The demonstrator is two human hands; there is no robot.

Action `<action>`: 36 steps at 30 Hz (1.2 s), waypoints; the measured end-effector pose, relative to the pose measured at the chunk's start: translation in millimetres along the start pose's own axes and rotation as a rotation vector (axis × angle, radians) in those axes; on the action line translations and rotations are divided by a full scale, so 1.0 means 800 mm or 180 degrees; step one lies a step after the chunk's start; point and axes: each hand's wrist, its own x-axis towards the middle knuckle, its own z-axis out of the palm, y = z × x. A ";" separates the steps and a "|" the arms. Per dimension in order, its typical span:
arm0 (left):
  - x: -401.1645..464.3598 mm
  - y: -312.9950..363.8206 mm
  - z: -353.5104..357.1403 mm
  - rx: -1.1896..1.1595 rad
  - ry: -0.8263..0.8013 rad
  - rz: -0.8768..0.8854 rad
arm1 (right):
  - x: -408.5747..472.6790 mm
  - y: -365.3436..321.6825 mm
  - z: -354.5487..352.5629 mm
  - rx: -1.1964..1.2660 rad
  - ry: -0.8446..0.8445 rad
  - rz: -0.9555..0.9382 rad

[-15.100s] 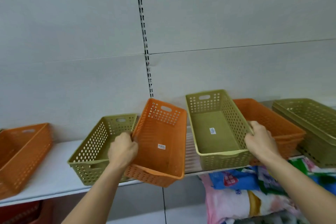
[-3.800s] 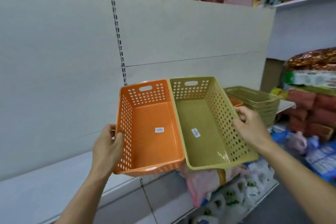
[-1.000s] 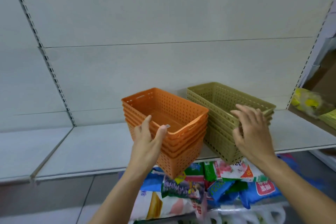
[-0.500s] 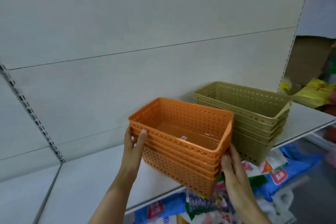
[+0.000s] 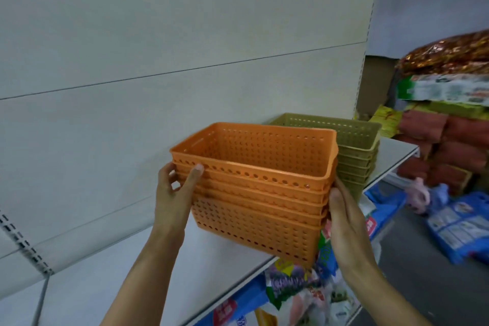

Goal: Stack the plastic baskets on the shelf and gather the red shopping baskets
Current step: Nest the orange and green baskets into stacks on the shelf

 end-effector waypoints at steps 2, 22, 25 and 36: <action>0.010 0.027 0.003 0.0005 0.0014 0.0138 | 0.010 -0.026 -0.003 -0.0075 0.0083 -0.0224; 0.164 0.153 0.234 -0.0608 -0.1042 0.0559 | 0.231 -0.113 -0.115 -0.0533 0.0478 -0.1248; 0.177 0.125 0.250 -0.0574 -0.1052 0.0392 | 0.247 -0.078 -0.127 -0.0561 0.0300 -0.1063; 0.185 0.059 0.255 -0.0148 -0.1174 0.0120 | 0.243 -0.014 -0.129 -0.0509 0.0154 -0.0649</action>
